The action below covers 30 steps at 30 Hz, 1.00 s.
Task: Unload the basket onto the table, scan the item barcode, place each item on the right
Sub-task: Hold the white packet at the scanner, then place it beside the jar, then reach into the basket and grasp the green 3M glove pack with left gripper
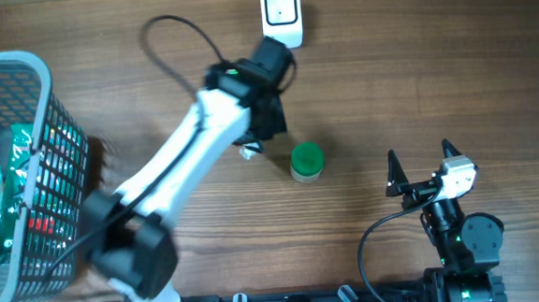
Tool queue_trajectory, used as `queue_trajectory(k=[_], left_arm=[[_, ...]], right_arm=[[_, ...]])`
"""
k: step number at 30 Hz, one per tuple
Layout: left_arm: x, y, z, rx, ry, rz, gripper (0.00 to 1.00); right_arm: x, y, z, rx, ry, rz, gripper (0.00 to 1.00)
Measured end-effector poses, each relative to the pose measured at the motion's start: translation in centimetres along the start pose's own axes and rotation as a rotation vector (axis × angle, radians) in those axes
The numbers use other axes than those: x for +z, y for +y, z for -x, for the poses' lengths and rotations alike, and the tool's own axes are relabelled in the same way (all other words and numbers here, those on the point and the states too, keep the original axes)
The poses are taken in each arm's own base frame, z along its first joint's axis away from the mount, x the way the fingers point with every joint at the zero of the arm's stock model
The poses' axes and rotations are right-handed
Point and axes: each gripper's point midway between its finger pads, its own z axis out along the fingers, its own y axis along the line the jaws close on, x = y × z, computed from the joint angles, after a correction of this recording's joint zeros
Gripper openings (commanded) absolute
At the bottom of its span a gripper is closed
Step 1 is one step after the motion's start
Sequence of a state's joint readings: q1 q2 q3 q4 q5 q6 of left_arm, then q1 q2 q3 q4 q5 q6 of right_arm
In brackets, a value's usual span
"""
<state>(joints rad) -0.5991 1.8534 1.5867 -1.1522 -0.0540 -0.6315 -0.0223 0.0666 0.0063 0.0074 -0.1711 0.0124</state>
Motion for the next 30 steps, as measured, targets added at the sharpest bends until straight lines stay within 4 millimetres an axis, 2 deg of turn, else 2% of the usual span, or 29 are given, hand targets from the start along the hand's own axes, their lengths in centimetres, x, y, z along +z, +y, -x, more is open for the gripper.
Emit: queue_trajectory(k=[1,2,3,5,6,7,8,10,11,12,14,15,16,17,18,19,20,21,24,25,28,29,30], left_arm=[[2.5,-0.2,-0.8,0.035,0.046,0.052,0.04],[4.3,-0.4,-1.5,0.067,0.083,0.092,0.11],[5.8,-0.5,-2.3,0.093,0.112,0.124,0.22],[6.5,-0.8,-3.0,0.123,0.127,0.138,0.47],[6.4,-1.1,-3.2,0.147,0.126,0.136,0.68],[6.4,-1.2,-3.3,0.156,0.124,0.137,0.79],[6.3,-1.2,-3.3,0.177,0.125,0.137,0.97],[5.8,-0.3,-3.2,0.205,0.135,0.164,1.00],[4.7,0.4,-2.8,0.213,0.137,0.186,1.00],[2.7,0.9,-1.7,0.207,0.108,0.199,1.00],[-4.7,1.7,3.2,0.145,-0.075,0.148,1.00],[-10.4,3.0,6.4,0.072,-0.229,0.094,1.00],[-15.2,5.3,8.3,-0.009,-0.354,0.060,1.00],[-19.7,8.8,9.7,-0.138,-0.474,0.036,1.00],[-24.0,14.0,10.3,-0.323,-0.592,0.035,1.00],[-26.4,18.9,9.8,-0.490,-0.656,0.060,1.00],[-28.1,23.7,8.3,-0.672,-0.693,0.094,1.00],[-28.6,26.3,7.0,-0.787,-0.692,0.113,1.00],[-27.4,35.9,1.3,-1.224,-0.578,0.235,1.00],[-26.5,38.0,-0.3,-1.341,-0.534,0.254,1.00],[-21.8,42.5,-3.6,-1.602,-0.391,0.252,1.00],[-19.6,43.9,-4.7,-1.670,-0.347,0.253,1.00],[-15.9,45.2,-6.5,-1.741,-0.249,0.261,1.00]], right_arm=[[0.0,0.0,0.0,0.000,0.000,0.000,1.00],[0.0,0.0,0.0,0.000,0.000,0.000,0.99],[0.0,0.0,0.0,0.000,0.000,0.000,0.99],[0.0,0.0,0.0,0.000,0.000,0.000,1.00],[0.0,0.0,0.0,0.000,0.000,0.000,0.99],[0.0,0.0,0.0,0.000,0.000,0.000,1.00],[0.0,0.0,0.0,0.000,0.000,0.000,1.00],[0.0,0.0,0.0,0.000,0.000,0.000,1.00],[0.0,0.0,0.0,0.000,0.000,0.000,1.00],[0.0,0.0,0.0,0.000,0.000,0.000,1.00],[0.0,0.0,0.0,0.000,0.001,0.000,1.00],[0.0,0.0,0.0,0.000,0.000,0.000,1.00],[0.0,0.0,0.0,0.000,0.000,0.000,1.00],[0.0,0.0,0.0,0.000,0.000,0.000,1.00],[0.0,0.0,0.0,0.000,0.000,0.000,1.00],[0.0,0.0,0.0,0.000,0.000,0.000,1.00],[0.0,0.0,0.0,0.000,0.000,0.000,1.00],[0.0,0.0,0.0,0.000,0.000,0.000,1.00],[0.0,0.0,0.0,0.000,0.000,0.000,1.00],[0.0,0.0,0.0,0.000,0.000,0.000,1.00],[0.0,0.0,0.0,0.000,0.000,0.000,1.00],[0.0,0.0,0.0,0.000,0.000,0.000,1.00],[0.0,0.0,0.0,0.000,0.000,0.000,1.00]])
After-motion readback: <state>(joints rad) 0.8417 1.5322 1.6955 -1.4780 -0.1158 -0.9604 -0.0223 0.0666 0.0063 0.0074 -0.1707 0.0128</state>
